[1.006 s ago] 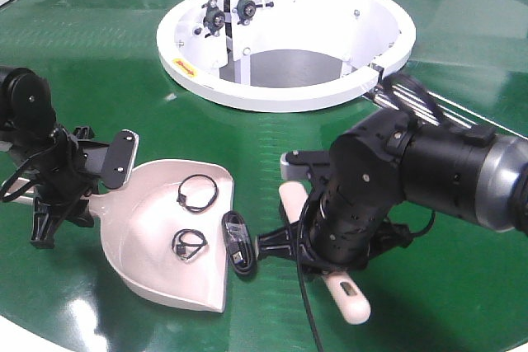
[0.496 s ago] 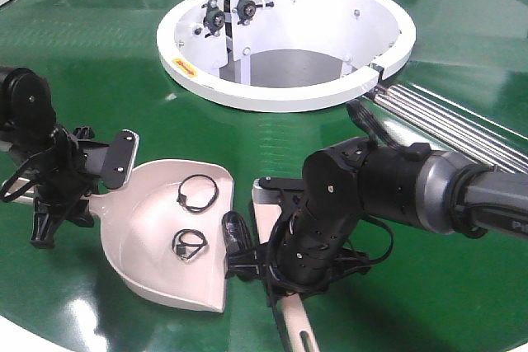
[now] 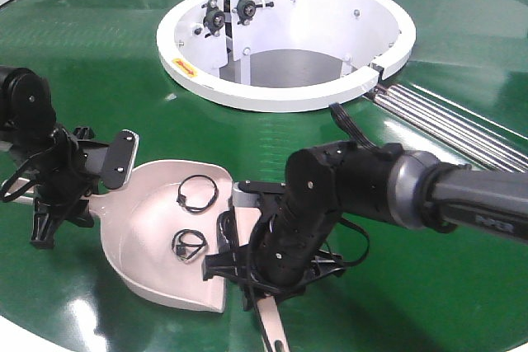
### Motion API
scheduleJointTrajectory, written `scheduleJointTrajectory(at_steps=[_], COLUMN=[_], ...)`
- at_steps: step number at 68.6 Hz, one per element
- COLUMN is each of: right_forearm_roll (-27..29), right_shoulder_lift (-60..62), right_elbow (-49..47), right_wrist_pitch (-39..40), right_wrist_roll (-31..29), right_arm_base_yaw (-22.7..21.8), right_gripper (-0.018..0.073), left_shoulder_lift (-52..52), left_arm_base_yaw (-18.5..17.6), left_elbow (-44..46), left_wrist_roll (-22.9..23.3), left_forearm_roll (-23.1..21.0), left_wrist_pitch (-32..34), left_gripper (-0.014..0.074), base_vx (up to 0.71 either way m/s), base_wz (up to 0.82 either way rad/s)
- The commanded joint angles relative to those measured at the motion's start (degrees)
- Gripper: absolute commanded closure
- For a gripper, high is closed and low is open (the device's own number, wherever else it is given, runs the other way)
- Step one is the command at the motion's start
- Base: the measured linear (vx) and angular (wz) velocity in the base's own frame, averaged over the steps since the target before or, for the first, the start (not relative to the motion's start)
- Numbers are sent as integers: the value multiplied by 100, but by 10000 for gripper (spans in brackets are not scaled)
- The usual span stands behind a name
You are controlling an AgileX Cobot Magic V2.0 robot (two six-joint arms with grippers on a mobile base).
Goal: Clean and inspect green conveyor with broom and dustpan
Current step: 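Sweep the remaining cable bundle into the dustpan with the brush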
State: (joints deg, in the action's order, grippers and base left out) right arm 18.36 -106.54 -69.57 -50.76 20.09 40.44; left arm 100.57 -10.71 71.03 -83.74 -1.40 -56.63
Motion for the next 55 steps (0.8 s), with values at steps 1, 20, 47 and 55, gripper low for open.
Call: scheduleJointTrajectory(at_steps=[1,20,47,55], right_forearm_roll=[310,591,582,304], right_shoulder_lift=[59,-635,-803,-721], right_elbow=[-484,-1618,-2645,-2645], right_wrist_pitch=[-91,-518,-605,-558], right_wrist_roll=[-285,-530,-566,-476], right_arm_base_yaw=[53,356,523,523], right_gripper=[561,561,561,561], left_shoulder_lift=[-218,-218,-218,-218], left_arm_base_yaw=[-55,-55,-55,-55], left_elbow=[155,155,155,155], left_wrist_roll=[-4,-4,-4,-4], left_forearm_roll=[-76,-76,-76,-76], left_wrist_pitch=[40,40,34,34], left_gripper=[603,603,603,603], base_vx=[0,0,0,0], base_wz=[0,0,0,0])
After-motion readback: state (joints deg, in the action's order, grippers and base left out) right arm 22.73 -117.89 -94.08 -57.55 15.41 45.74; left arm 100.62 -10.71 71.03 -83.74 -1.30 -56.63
